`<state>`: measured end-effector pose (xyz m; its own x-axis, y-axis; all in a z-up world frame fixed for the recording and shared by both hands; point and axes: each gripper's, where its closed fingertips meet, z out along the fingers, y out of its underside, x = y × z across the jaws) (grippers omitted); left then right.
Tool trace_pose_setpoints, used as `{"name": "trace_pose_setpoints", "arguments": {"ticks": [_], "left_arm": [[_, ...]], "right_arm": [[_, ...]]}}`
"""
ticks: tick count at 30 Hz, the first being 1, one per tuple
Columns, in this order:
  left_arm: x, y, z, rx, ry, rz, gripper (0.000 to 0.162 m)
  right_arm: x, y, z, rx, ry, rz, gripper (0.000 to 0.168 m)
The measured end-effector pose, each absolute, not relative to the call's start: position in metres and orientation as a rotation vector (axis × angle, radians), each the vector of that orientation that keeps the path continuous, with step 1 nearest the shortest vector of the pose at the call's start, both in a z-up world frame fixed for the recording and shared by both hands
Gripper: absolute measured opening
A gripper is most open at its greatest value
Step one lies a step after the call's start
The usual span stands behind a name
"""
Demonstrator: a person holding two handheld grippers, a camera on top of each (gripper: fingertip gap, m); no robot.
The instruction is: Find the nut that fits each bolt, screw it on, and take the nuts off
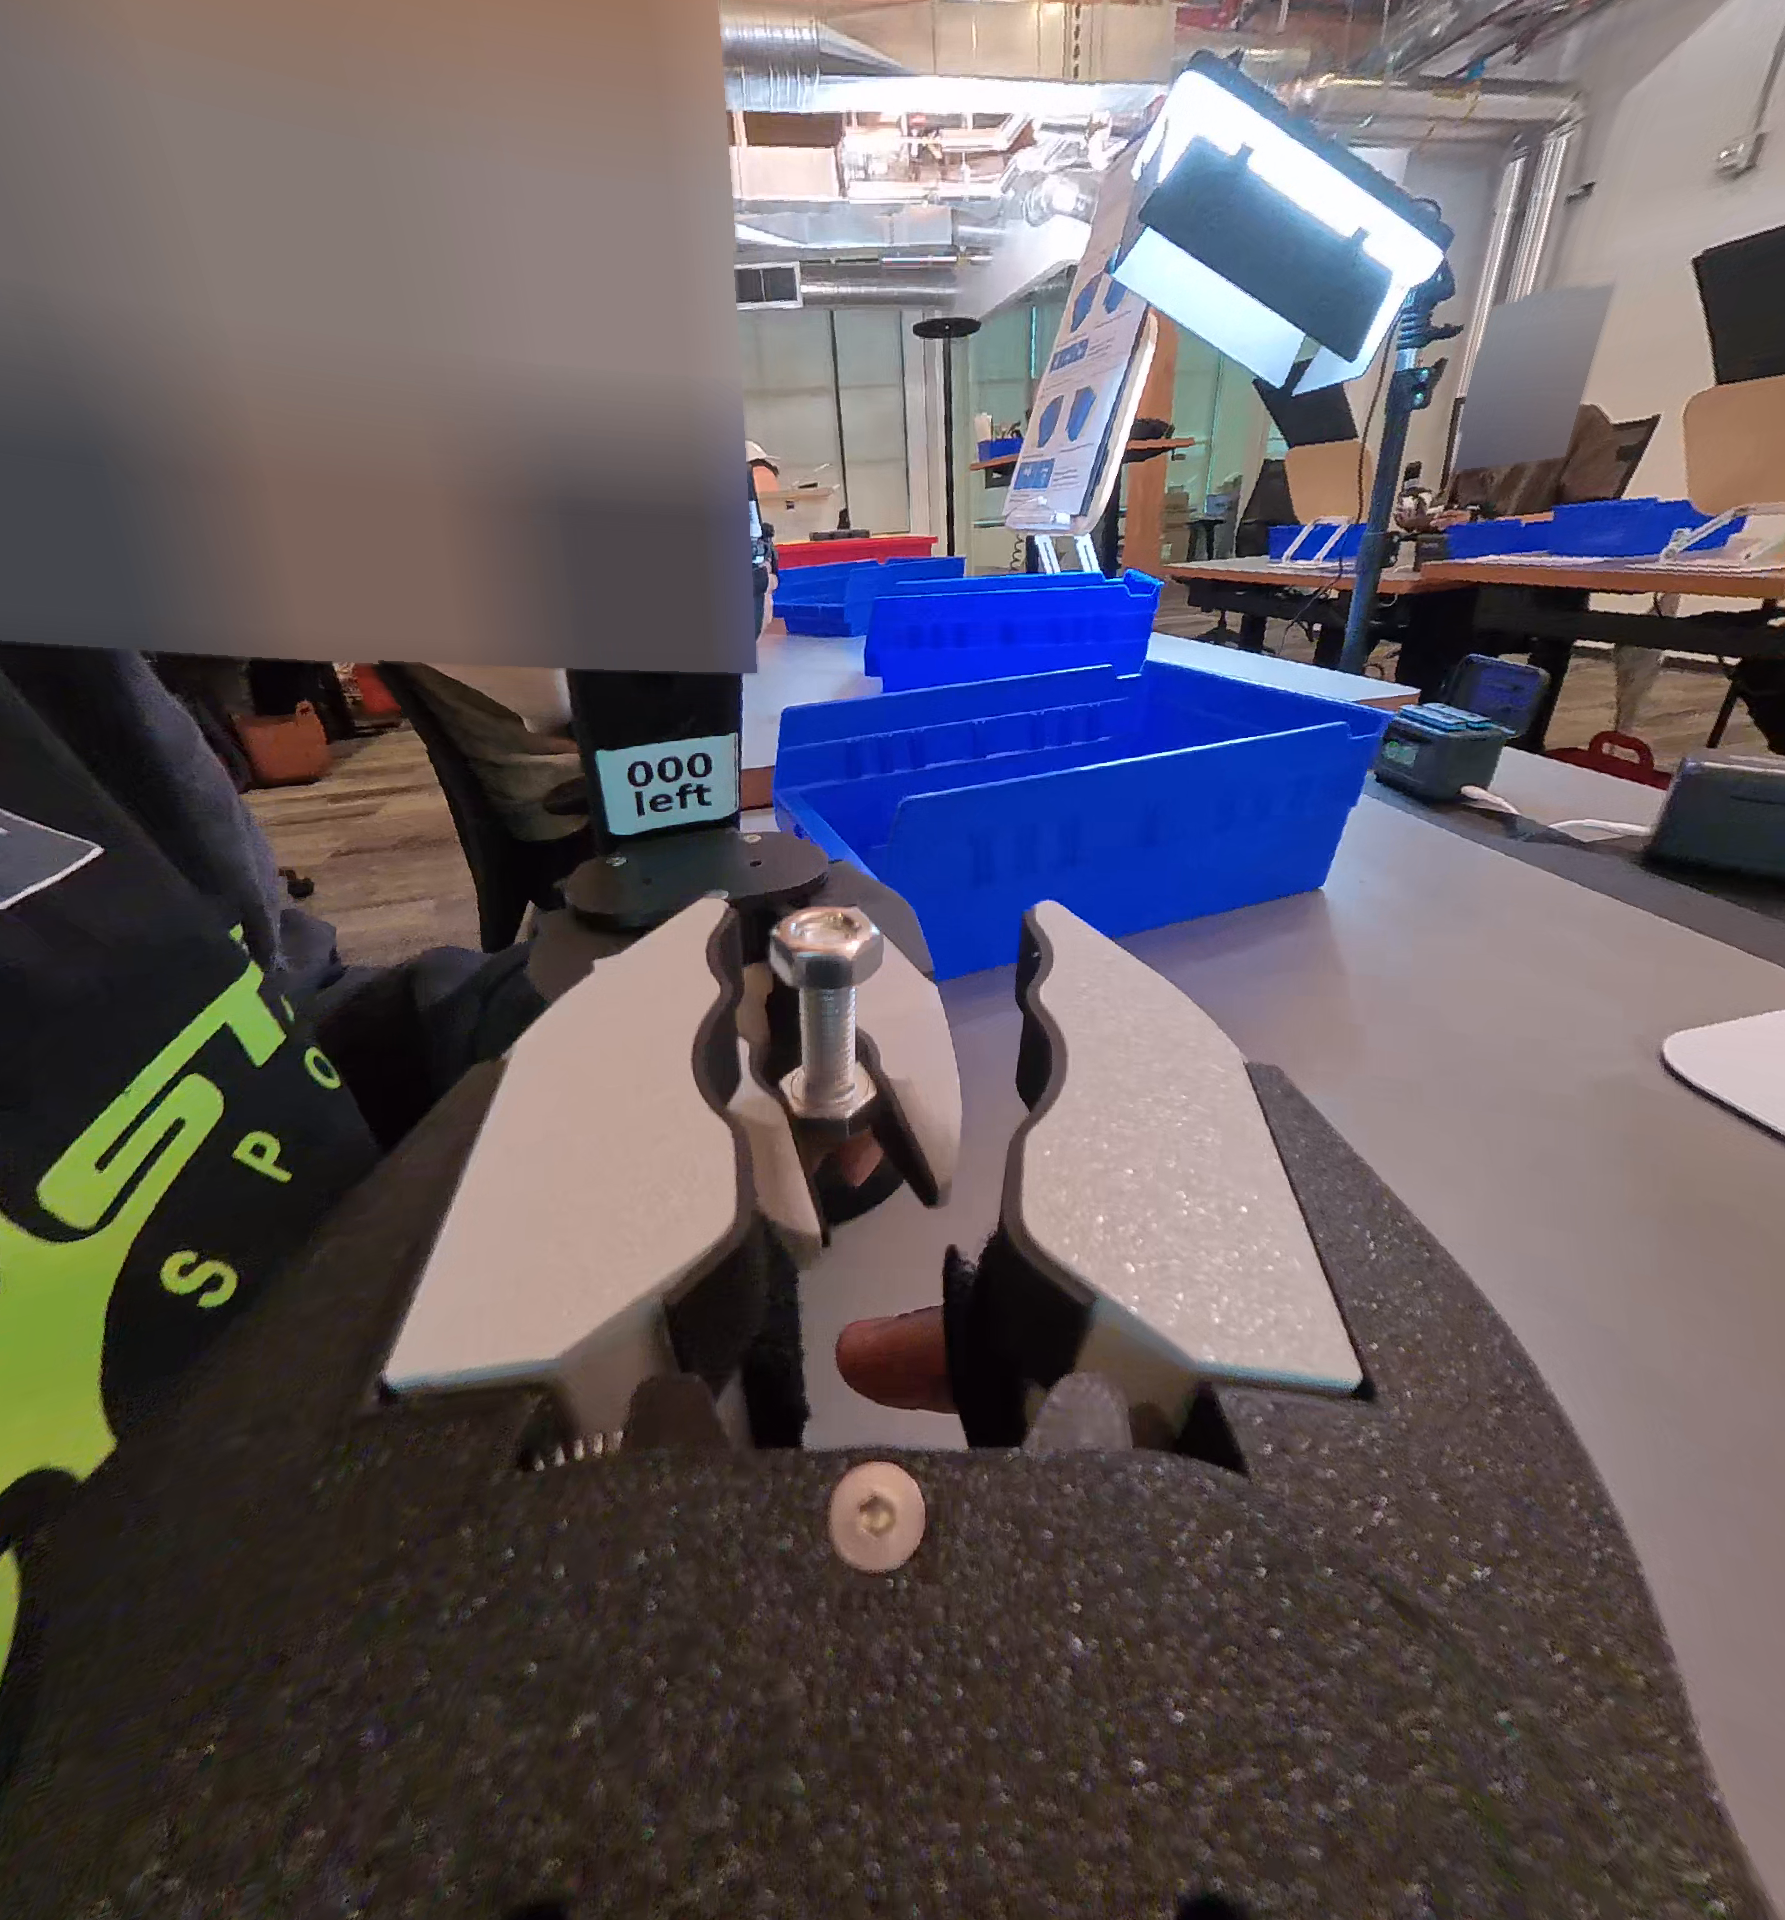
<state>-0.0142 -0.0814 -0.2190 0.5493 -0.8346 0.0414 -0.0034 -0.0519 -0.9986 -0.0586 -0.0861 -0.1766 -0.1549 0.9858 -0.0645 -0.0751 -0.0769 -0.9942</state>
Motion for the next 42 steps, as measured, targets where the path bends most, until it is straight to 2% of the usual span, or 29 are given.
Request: {"name": "trace_pose_setpoints", "arguments": {"ticks": [14, 17, 20, 23, 25, 30, 32, 36, 42], "left_arm": [[-0.015, -0.082, -0.218, -1.471, 0.755, -0.800, 0.019], [-0.015, -0.082, -0.217, -1.472, 0.750, -0.802, 0.019], [-0.015, -0.082, -0.218, -1.472, 0.755, -0.801, 0.019], [-0.015, -0.082, -0.218, -1.474, 0.756, -0.799, 0.019], [-0.015, -0.082, -0.218, -1.474, 0.755, -0.802, 0.019], [-0.015, -0.082, -0.218, -1.476, 0.755, -0.800, 0.018], [-0.015, -0.082, -0.218, -1.476, 0.753, -0.798, 0.018], [-0.015, -0.082, -0.219, -1.477, 0.756, -0.795, 0.018], [-0.015, -0.082, -0.218, -1.473, 0.758, -0.796, 0.019]], "right_arm": [[-0.050, -0.080, -0.177, -1.128, -1.204, 1.397, 0.047], [-0.041, -0.079, -0.176, -1.114, -1.210, 1.395, 0.038], [-0.032, -0.072, -0.173, -1.104, -1.179, 1.378, 0.012], [-0.026, -0.066, -0.172, -1.117, -1.160, 1.364, 0.007], [-0.025, -0.066, -0.171, -1.119, -1.154, 1.363, 0.011], [-0.036, -0.077, -0.170, -1.117, -1.183, 1.422, 0.041], [-0.045, -0.081, -0.172, -1.121, -1.205, 1.423, 0.048], [-0.063, -0.088, -0.174, -1.126, -1.230, 1.436, 0.053], [-0.072, -0.088, -0.178, -1.148, -1.247, 1.409, 0.053]]}}
